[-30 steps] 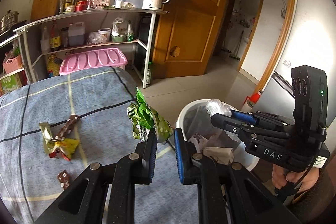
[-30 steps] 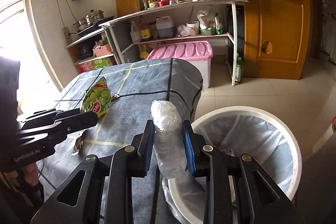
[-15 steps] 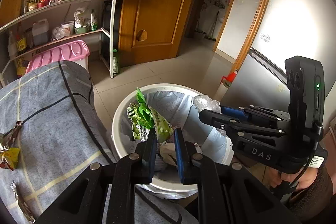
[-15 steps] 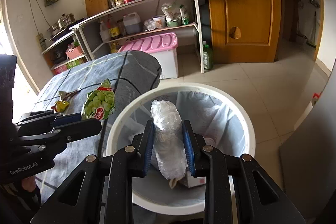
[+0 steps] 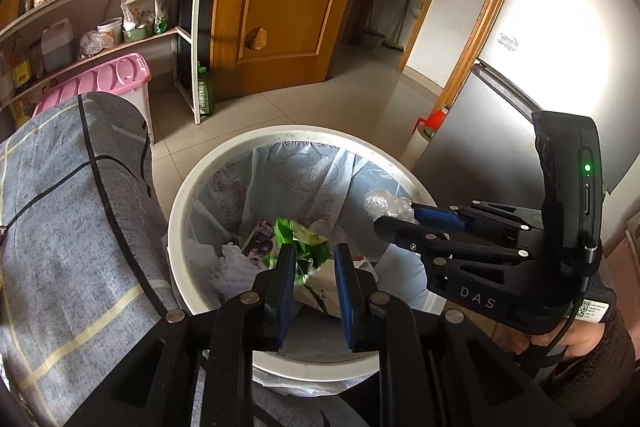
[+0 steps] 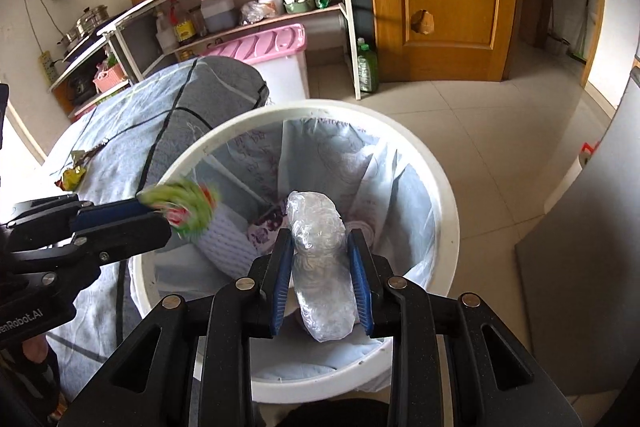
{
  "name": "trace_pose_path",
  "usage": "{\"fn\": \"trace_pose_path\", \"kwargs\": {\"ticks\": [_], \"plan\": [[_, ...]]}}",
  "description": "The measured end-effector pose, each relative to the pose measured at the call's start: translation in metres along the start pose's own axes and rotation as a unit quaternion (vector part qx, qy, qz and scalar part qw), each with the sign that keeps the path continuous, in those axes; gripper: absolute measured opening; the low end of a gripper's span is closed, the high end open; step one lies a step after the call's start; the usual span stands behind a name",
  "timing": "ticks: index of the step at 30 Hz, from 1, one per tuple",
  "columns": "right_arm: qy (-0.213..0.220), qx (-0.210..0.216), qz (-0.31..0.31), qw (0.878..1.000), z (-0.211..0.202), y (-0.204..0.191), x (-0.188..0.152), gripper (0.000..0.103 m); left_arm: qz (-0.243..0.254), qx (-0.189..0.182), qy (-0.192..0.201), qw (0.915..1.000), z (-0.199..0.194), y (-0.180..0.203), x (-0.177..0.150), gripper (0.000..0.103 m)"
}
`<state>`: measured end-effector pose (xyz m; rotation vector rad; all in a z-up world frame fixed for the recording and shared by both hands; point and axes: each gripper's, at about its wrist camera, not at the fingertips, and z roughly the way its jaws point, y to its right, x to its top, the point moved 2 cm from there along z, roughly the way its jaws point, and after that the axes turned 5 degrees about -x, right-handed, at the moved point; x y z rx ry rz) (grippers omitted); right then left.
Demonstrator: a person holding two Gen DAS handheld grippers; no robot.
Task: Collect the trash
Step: 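Open both tools to drop the plastic bundle and green wrapper into the bin, then move both tools back from the bin to the table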
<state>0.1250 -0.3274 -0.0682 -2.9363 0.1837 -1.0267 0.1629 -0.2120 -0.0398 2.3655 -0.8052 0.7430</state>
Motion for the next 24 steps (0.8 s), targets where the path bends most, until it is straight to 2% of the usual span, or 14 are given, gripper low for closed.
{"fn": "trace_pose_path", "kwargs": {"ticks": [2,3,5,13,20,24], "plan": [[-0.004,-0.015,-0.007,1.000,0.003,-0.002,-0.002,0.035,0.000,-0.002,0.000,1.0000,0.001,0.000,0.000,0.038],[-0.006,-0.020,-0.011,1.000,0.003,-0.004,-0.002,0.043,-0.003,0.000,0.000,1.0000,0.001,-0.001,0.000,0.040],[-0.008,-0.016,-0.015,1.000,0.004,-0.007,-0.004,0.048,-0.005,-0.002,0.002,1.0000,-0.001,-0.002,0.000,0.042],[0.000,-0.021,-0.020,1.000,-0.003,-0.016,-0.004,0.048,-0.026,0.014,0.025,0.9993,-0.030,-0.022,-0.006,0.042],[0.013,-0.007,-0.023,1.000,-0.013,-0.037,0.000,0.048,-0.052,0.052,0.057,0.9957,-0.073,-0.049,-0.017,0.043],[0.022,0.007,-0.034,0.999,-0.017,-0.057,0.003,0.048,-0.070,0.082,0.075,0.9913,-0.101,-0.069,-0.029,0.049]]}}
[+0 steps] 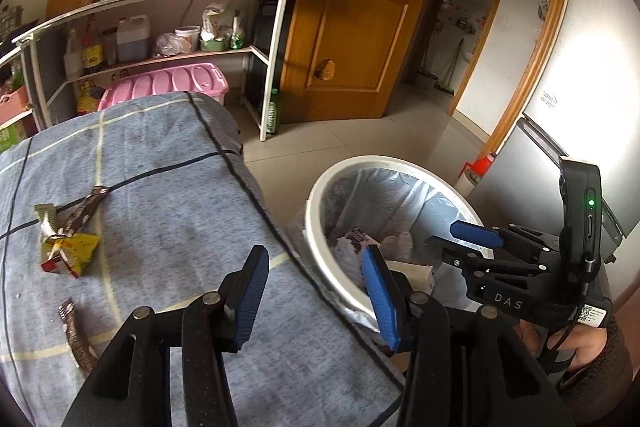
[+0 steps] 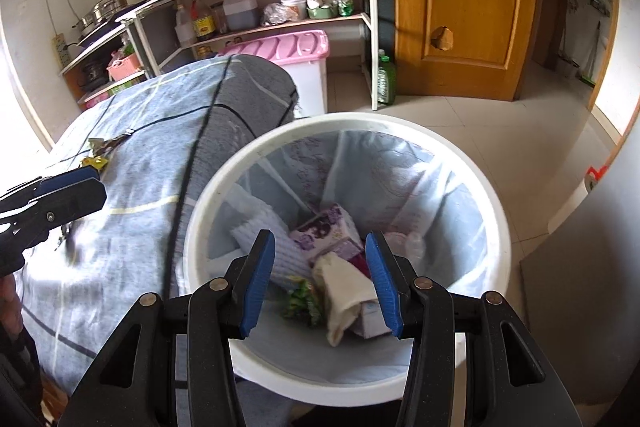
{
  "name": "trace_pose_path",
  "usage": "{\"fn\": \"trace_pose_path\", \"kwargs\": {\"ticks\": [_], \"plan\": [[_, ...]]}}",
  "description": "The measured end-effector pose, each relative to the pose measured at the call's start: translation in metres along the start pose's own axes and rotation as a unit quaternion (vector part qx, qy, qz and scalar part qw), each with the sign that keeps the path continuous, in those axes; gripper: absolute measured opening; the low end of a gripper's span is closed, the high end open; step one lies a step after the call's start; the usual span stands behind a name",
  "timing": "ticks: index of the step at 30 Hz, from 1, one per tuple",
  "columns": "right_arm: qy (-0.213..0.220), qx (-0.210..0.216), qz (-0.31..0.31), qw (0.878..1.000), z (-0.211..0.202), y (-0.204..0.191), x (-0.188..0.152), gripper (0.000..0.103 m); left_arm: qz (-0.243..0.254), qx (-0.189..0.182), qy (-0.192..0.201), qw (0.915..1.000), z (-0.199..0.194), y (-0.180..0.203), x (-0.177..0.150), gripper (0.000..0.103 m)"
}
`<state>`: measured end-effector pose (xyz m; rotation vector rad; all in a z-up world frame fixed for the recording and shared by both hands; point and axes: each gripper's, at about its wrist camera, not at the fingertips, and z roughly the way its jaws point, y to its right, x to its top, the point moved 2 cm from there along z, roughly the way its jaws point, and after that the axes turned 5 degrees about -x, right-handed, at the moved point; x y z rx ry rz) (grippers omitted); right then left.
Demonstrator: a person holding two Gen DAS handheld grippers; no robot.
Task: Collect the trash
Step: 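Move both tools back from the bin to the table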
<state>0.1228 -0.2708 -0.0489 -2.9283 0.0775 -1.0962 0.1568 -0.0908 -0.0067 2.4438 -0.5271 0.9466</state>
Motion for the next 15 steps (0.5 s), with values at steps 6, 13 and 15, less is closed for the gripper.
{"fn": "trace_pose_path", "kwargs": {"ticks": [6,13,15], "plan": [[0.013,0.027,-0.019,0.999,-0.006,-0.036,0.009,0.048,-0.029,0.074,0.009,0.9968,-0.031,-0.040,-0.014,0.049],[0.017,0.051,-0.045,0.998,-0.004,-0.073,0.015,0.048,-0.070,0.120,0.015,0.9902,-0.056,-0.082,-0.035,0.049],[0.016,0.059,-0.049,0.997,-0.003,-0.083,0.016,0.048,-0.076,0.150,0.018,0.9856,-0.063,-0.092,-0.042,0.049]]}}
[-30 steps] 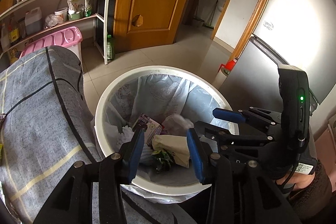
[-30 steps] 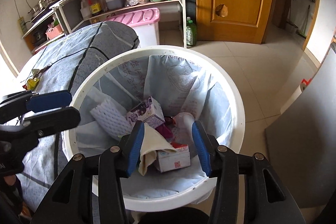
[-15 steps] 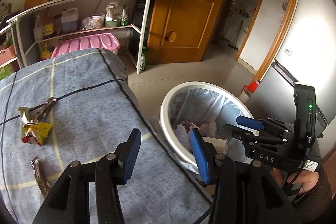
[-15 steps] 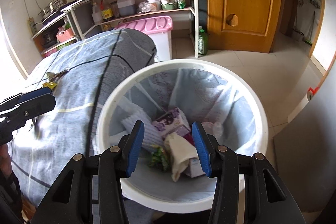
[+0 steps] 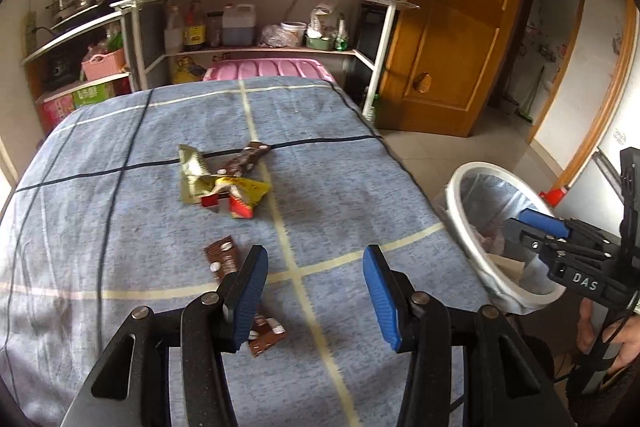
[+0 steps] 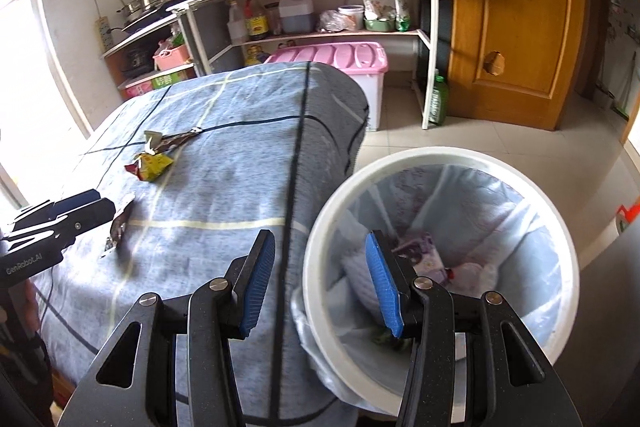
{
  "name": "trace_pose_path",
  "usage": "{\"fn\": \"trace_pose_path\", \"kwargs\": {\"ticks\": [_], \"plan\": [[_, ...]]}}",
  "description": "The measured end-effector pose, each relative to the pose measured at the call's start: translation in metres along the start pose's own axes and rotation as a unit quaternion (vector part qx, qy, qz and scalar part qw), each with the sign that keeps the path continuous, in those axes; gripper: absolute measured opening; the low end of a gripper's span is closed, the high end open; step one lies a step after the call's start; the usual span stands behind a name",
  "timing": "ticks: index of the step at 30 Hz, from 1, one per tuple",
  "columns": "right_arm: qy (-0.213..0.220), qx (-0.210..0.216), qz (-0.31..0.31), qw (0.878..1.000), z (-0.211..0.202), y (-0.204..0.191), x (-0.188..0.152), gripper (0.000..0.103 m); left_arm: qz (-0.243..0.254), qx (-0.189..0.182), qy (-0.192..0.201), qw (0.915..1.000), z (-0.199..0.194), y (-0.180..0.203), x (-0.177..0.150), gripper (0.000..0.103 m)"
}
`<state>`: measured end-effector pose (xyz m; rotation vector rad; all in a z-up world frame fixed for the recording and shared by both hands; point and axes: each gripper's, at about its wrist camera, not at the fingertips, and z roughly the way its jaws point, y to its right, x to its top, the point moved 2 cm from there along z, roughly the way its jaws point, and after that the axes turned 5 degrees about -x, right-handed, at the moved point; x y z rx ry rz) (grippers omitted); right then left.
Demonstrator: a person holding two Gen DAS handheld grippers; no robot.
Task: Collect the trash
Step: 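Move both tools back from the bin to the table, then grasp the brown chocolate bar wrapper with the left tool while the right tool grasps the yellow chip bag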
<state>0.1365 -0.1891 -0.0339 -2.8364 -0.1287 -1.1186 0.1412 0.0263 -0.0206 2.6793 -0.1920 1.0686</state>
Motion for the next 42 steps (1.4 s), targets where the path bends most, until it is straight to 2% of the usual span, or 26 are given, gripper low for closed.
{"fn": "trace_pose_path", "kwargs": {"ticks": [1,6,11,21,25,27,29,32,35,42], "plan": [[0.000,0.004,-0.004,1.000,0.002,-0.006,0.001,0.048,-0.002,0.015,0.001,0.9999,-0.001,-0.006,-0.002,0.049],[-0.001,0.020,-0.019,1.000,0.009,-0.026,0.006,0.048,-0.029,0.036,-0.016,0.9988,0.002,-0.032,-0.016,0.049],[0.000,0.033,-0.031,0.999,0.014,-0.045,0.012,0.048,-0.045,0.032,-0.027,0.9981,0.012,-0.042,-0.022,0.049],[-0.008,0.041,-0.047,0.998,0.030,-0.068,0.024,0.048,-0.049,0.056,-0.058,0.9955,0.041,-0.057,-0.025,0.049],[-0.009,0.046,-0.051,0.998,0.034,-0.075,0.029,0.048,-0.050,0.055,-0.055,0.9957,0.043,-0.061,-0.022,0.048],[-0.012,0.047,-0.053,0.997,0.038,-0.080,0.032,0.048,-0.049,0.053,-0.053,0.9960,0.045,-0.064,-0.021,0.044],[-0.014,0.049,-0.054,0.997,0.041,-0.084,0.034,0.048,-0.050,0.053,-0.052,0.9959,0.045,-0.068,-0.018,0.030],[-0.018,0.053,-0.061,0.997,0.046,-0.091,0.037,0.048,-0.058,0.042,-0.052,0.9961,0.044,-0.075,-0.017,0.018],[-0.025,0.060,-0.064,0.996,0.054,-0.101,0.039,0.048,-0.059,0.046,-0.049,0.9960,0.042,-0.081,-0.017,0.014],[-0.034,0.106,-0.075,0.991,0.073,-0.132,0.050,0.048,-0.087,0.051,-0.041,0.9941,0.035,-0.101,-0.019,0.013]]}}
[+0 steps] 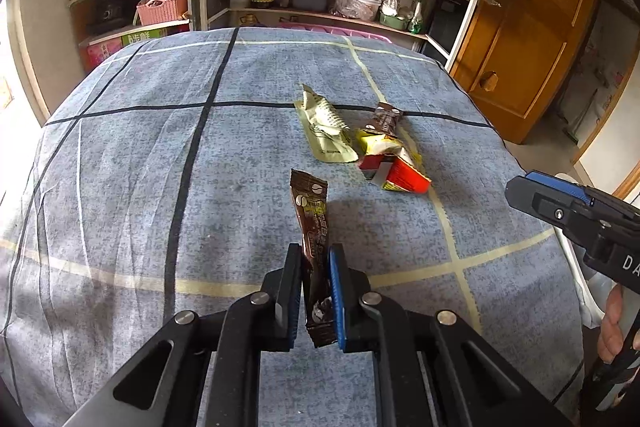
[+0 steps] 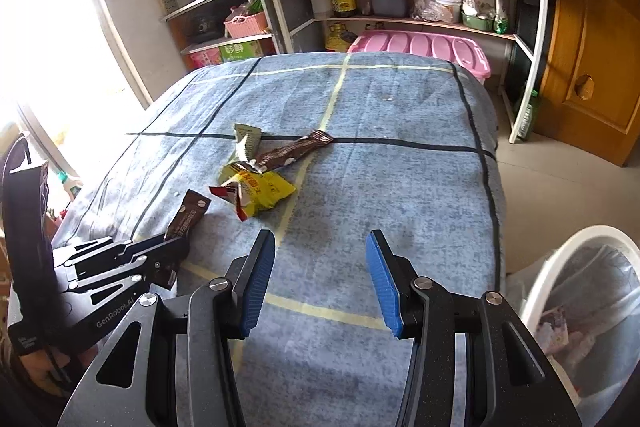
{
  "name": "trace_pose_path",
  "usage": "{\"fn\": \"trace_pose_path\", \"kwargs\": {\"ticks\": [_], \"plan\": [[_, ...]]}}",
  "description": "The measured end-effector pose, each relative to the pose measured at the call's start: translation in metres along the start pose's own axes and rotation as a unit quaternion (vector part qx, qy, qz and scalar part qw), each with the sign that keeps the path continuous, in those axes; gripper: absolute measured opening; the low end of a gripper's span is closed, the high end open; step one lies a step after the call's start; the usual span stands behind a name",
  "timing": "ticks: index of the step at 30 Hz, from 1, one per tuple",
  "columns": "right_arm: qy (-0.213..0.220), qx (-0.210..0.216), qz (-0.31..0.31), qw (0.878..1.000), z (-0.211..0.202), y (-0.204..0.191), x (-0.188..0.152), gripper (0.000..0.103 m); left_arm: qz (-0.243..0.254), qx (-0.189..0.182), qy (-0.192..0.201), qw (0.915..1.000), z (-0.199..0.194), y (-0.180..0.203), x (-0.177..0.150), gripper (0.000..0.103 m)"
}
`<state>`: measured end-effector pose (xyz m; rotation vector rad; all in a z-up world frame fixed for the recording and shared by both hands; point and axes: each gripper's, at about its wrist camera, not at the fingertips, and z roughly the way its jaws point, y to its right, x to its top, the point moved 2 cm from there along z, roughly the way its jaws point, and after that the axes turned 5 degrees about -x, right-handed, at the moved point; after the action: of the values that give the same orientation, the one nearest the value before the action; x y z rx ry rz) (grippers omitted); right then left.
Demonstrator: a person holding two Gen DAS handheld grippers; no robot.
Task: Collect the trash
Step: 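Grasp the brown chocolate bar wrapper with the left tool while the right tool grasps the yellow chip bag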
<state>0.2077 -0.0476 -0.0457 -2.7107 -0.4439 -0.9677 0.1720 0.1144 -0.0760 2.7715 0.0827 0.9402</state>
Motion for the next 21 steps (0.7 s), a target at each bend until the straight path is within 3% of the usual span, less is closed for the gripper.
{"fn": "trace_pose_path", "kwargs": {"ticks": [8,11,21], "plan": [[-0.007,0.045,-0.029,0.999,0.033,-0.034,0.021,0.049,-0.028,0.001,0.006,0.9996,-0.006,-0.026,0.002,0.013],[-0.020,0.061,-0.027,0.998,0.049,-0.043,0.026,0.059,-0.037,-0.003,0.008,0.9993,-0.008,-0.032,0.000,0.013],[-0.041,0.035,-0.034,0.998,0.078,-0.048,0.027,0.059,-0.047,-0.012,0.009,0.9988,-0.011,-0.039,-0.002,0.013]]}}
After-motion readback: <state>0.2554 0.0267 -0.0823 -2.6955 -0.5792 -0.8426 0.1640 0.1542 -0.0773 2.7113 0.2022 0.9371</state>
